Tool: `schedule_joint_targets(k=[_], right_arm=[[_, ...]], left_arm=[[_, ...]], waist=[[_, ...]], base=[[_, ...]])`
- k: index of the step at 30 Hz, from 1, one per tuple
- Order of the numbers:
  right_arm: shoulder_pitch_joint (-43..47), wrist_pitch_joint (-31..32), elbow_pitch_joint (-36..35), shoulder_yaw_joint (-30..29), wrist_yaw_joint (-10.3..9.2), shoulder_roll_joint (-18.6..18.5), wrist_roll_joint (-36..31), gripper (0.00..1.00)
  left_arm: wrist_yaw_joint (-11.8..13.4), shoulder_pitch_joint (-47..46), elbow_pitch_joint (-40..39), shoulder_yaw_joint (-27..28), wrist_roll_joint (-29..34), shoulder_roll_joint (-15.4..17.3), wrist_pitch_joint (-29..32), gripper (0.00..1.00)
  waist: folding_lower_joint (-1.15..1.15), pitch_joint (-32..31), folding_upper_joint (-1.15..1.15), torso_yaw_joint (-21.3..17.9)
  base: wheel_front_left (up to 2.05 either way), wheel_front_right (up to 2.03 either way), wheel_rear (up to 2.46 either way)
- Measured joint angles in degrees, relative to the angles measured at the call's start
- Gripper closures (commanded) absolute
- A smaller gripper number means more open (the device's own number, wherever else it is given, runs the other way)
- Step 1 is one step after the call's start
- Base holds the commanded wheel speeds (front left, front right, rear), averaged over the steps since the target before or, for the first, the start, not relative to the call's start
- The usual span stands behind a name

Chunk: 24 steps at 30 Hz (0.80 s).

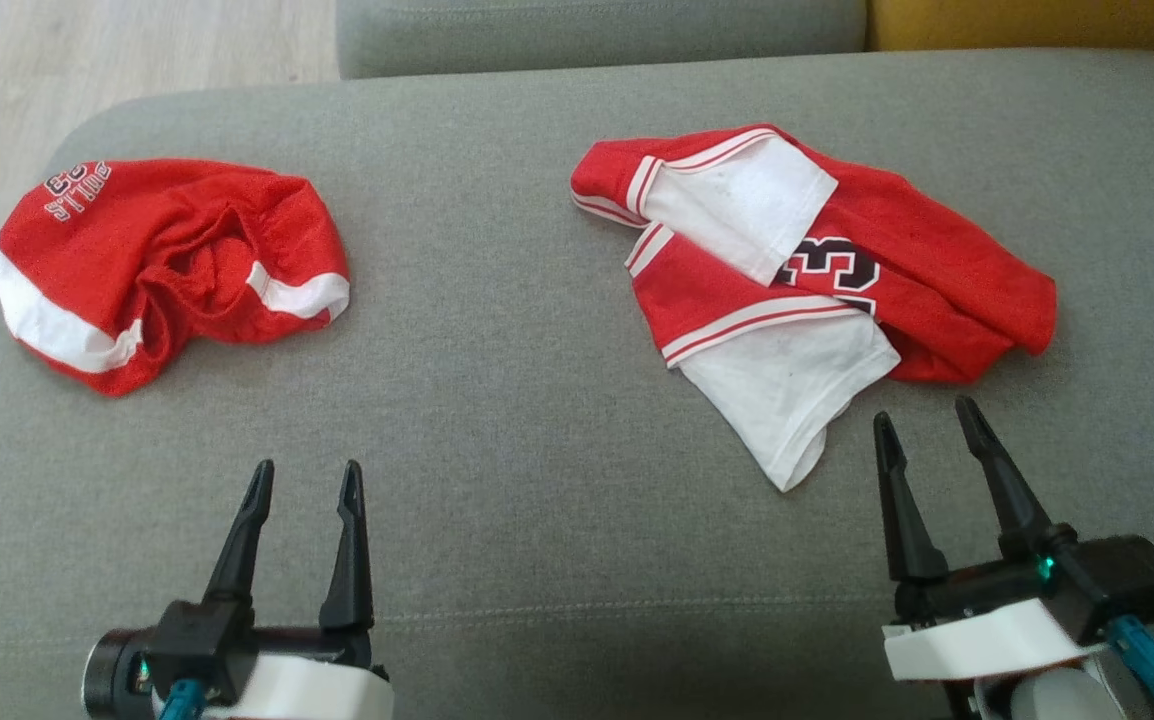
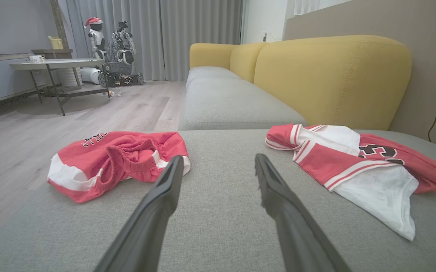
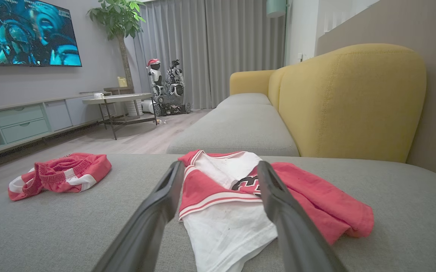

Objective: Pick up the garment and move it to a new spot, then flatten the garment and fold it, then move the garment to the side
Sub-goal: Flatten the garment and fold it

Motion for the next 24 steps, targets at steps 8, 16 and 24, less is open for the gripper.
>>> schedule_joint_targets(k=[8, 16, 24], right_arm=[[-2.59, 0.00, -1.76, -0.19, 0.00, 0.00, -0.10, 0.00], [-12.26, -0.01, -5.33, -0.91, 0.00, -0.02, -0.07, 0.00], [-16.10, -0.01, -8.15, 0.52, 0.00, -0.04, 1.11, 0.00]], left_arm=[[-2.91, -4.05, 5.08, -1.87, -1.71, 0.02, 0.00, 0.00], [-11.14, -24.59, 14.13, -9.91, -7.91, -0.27, -0.01, 0.00], [-11.67, -40.52, 35.61, -23.34, -16.69, -0.24, 0.02, 0.00]], waist=[[0.00, 3.53, 0.00, -0.14], [0.00, 11.21, 0.00, -2.10], [0.00, 18.10, -0.01, -5.75]], base=[[0.00, 0.00, 0.00], [0.00, 0.00, 0.00], [0.00, 0.00, 0.00]])
